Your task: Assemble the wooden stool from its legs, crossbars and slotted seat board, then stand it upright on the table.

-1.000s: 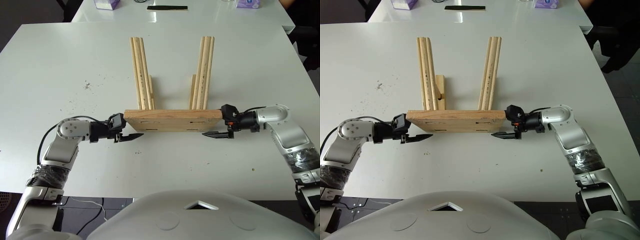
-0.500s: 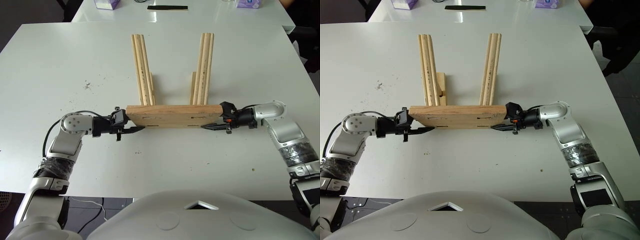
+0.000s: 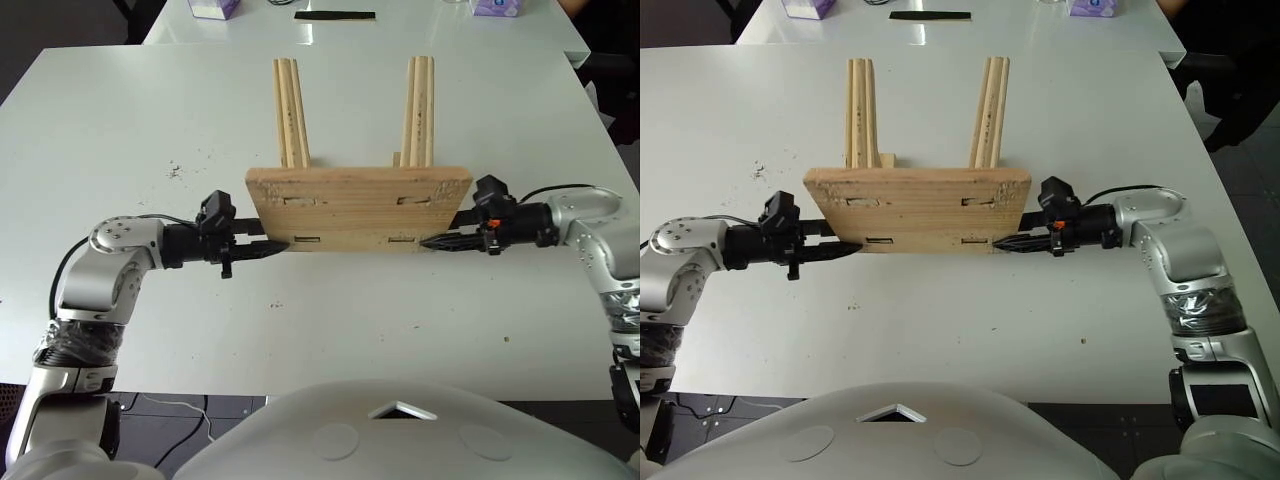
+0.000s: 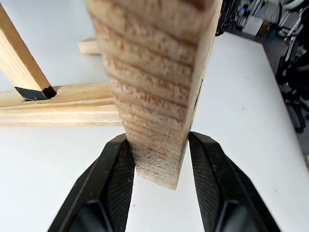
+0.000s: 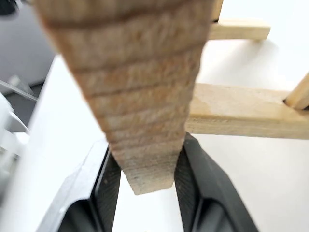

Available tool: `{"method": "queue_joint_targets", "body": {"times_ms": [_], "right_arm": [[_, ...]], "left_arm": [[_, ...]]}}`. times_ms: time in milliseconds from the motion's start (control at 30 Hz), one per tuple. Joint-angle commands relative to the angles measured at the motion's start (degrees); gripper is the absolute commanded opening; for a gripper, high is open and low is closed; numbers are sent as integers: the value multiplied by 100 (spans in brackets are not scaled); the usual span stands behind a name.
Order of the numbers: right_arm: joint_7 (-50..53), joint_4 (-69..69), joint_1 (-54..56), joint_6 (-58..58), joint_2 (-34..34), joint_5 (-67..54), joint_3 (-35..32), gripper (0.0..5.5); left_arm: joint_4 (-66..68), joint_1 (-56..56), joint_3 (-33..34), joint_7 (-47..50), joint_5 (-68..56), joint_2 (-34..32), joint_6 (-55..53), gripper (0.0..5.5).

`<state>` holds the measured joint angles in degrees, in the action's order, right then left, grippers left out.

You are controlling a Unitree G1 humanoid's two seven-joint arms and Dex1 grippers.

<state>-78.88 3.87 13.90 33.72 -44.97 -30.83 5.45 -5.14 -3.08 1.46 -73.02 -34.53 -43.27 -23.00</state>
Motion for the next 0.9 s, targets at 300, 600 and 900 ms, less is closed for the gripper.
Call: {"method": "queue_joint_targets", "body": {"times_ms": [300,600,900], "right_arm": [[5065,1972,177,413,599,-8100,-732,141],[7823,2589,794,-792,3050,-8217,-1325,141],[10812,2911,1122,-1681,4063,-8215,-1463,133]], "left_arm": [[-2592,380,632,5873,-6430,1850,47,165],[-2998,57,440,8334,-7178,2452,842,154],[-3324,-59,411,9954,-7152,3121,1473,137]]}}
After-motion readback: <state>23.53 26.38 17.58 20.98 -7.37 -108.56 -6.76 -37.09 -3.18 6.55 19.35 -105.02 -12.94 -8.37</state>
